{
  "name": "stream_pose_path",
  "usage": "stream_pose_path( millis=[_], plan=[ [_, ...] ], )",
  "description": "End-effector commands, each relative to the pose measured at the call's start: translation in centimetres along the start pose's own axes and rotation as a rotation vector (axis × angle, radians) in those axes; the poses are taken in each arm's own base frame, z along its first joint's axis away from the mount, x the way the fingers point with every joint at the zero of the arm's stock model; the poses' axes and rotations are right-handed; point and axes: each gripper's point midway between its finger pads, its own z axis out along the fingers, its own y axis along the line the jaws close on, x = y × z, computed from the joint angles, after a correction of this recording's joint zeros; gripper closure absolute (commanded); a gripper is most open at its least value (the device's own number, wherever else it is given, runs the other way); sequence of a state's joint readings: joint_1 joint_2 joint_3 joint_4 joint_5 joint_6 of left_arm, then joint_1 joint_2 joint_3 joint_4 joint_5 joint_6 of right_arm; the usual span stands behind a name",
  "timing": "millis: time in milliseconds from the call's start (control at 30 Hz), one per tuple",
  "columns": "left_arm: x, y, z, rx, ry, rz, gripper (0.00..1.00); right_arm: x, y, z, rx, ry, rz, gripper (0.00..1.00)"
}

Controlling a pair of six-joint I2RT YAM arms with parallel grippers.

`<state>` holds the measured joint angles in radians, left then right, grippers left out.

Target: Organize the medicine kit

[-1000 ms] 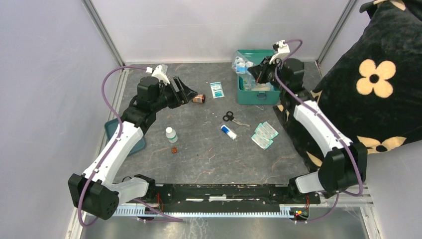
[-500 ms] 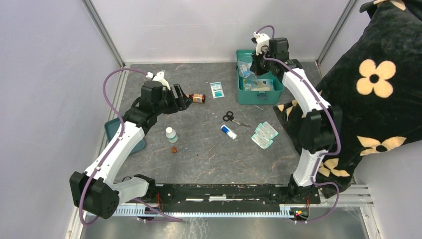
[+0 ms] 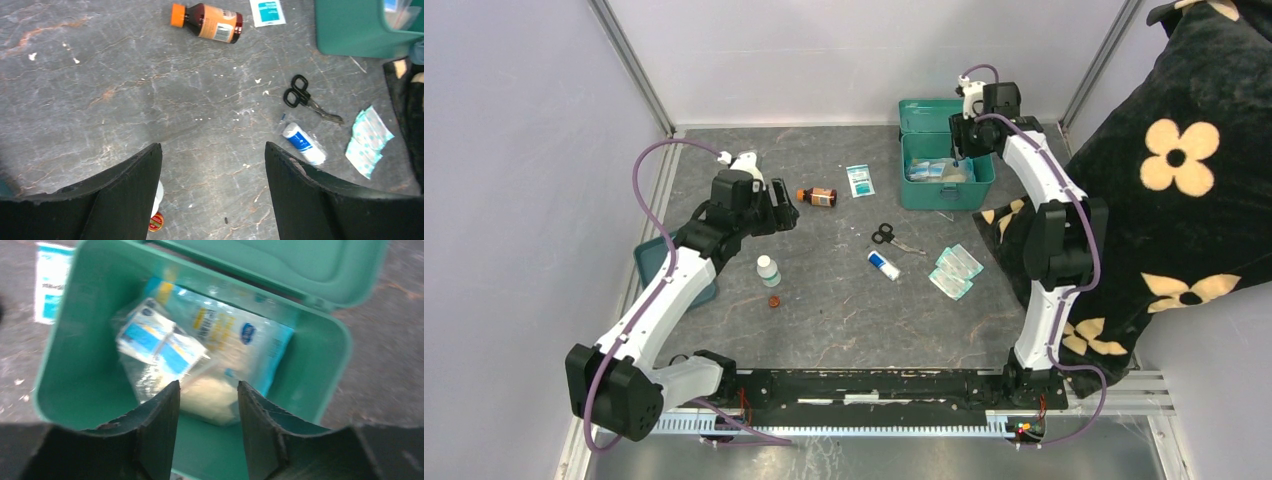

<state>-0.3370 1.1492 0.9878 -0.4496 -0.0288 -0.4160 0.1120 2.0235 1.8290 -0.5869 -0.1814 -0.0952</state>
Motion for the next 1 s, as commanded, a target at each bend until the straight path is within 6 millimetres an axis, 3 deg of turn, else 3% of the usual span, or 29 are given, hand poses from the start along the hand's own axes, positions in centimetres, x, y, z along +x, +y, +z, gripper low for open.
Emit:
stream_pose_path(
  millis=[0, 167, 400, 533, 733, 967],
  plan=[
    [-0.9, 1.6, -0.9, -0.062, -0.063, 0.069, 0.18, -4.0, -2.6, -5.4, 0.196, -0.152, 0.006, 0.44],
    [-1.2, 2.0, -1.6, -0.077, -0.096, 0.08, 0.18, -5.8, -1.3, -11.4, 0.209, -0.358, 0.039, 0.38],
    [-1.1, 1.8, -3.2, -0.064, -0.094, 0.069, 0.18, -2.6, -2.6, -16.0, 0.313, -0.473, 0.226, 0.13],
    [-0.3, 2.2, -4.4, -0.074, -0.081, 0.051, 0.17, -0.5, -2.4, -17.2, 0.316, -0.472, 0.294, 0.02],
    [1.4, 3.8, -5.2, -0.153, -0.034, 0.001, 0.17, 2.0, -1.3, -17.4, 0.282, -0.437, 0.289, 0.02],
    [4.5, 5.0, -3.4, -0.216, 0.106, -0.007, 0.16, 2.2, 2.1, -17.5, 0.098, -0.477, 0.277, 0.02]
  ],
)
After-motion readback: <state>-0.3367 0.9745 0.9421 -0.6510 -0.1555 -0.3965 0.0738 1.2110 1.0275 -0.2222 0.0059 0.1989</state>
